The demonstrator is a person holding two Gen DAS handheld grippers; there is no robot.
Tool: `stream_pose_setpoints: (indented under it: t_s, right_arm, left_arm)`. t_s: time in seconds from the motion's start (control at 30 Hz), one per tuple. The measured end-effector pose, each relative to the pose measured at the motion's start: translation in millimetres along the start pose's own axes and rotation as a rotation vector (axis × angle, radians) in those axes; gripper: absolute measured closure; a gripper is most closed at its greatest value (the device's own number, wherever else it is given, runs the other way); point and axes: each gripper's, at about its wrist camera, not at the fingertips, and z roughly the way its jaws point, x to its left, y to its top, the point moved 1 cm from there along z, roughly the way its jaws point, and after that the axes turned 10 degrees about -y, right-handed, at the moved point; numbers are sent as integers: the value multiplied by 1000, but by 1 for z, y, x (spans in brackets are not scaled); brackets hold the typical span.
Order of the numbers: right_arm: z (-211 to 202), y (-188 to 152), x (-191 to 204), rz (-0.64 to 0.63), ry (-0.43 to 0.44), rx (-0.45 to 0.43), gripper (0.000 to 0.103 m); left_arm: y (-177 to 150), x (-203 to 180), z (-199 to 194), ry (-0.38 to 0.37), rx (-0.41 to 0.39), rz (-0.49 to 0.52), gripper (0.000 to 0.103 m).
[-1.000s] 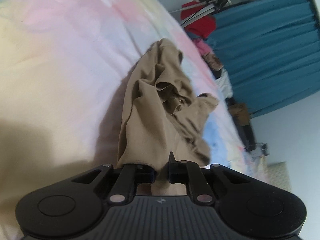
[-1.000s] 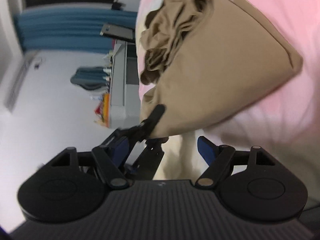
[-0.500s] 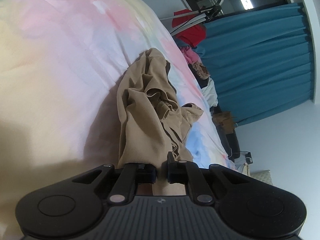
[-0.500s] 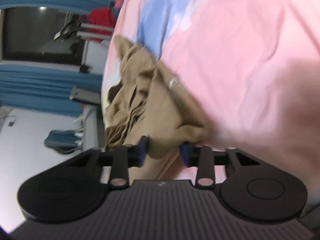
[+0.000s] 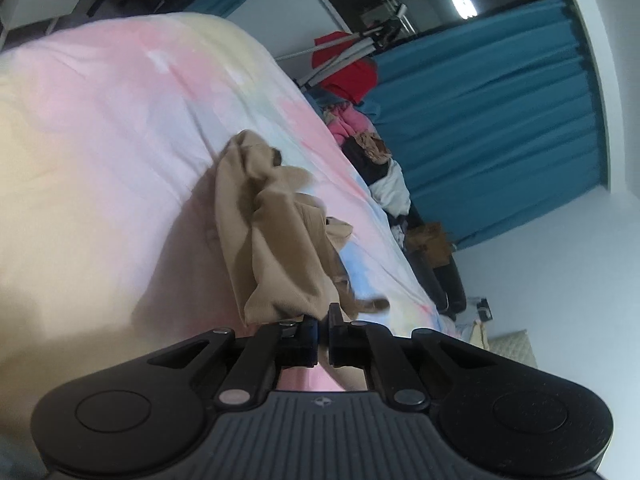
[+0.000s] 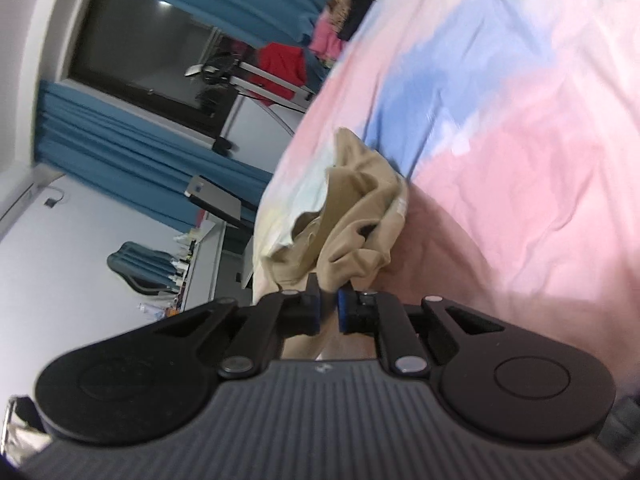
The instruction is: Fold clothes
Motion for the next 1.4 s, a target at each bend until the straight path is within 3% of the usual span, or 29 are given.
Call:
stream_pose_setpoints:
  t_s: [0.3,0.47,0.63,0.83,1.0,1.27,1.4]
  right_arm:
    - [-84,-26,-9,9,-31,72,92]
    - [-76,-15,1,22,-29,66,92]
    - [-39,12,23,71,-35,65,91]
    - [32,50,40,124,-94,88,91]
    - [102,76,38,162,-152,116,90]
    - [208,98,-16,193,-265,224,90]
    - [219,107,-28,193,-206,288,86]
  left_arm:
    - [-60,-22,-80,-11,7,-55,99]
    - [-46,-20,-69,-19,-16,-123,99]
    - [-6,-21,-31,-5,-36,-148,98]
    - [53,-3,46,44,-17,-207,97]
    - [97,29,126,126,21,-180,97]
    - [110,112,220,185,146,-14,96]
    - [110,114,227,192,163,33,95]
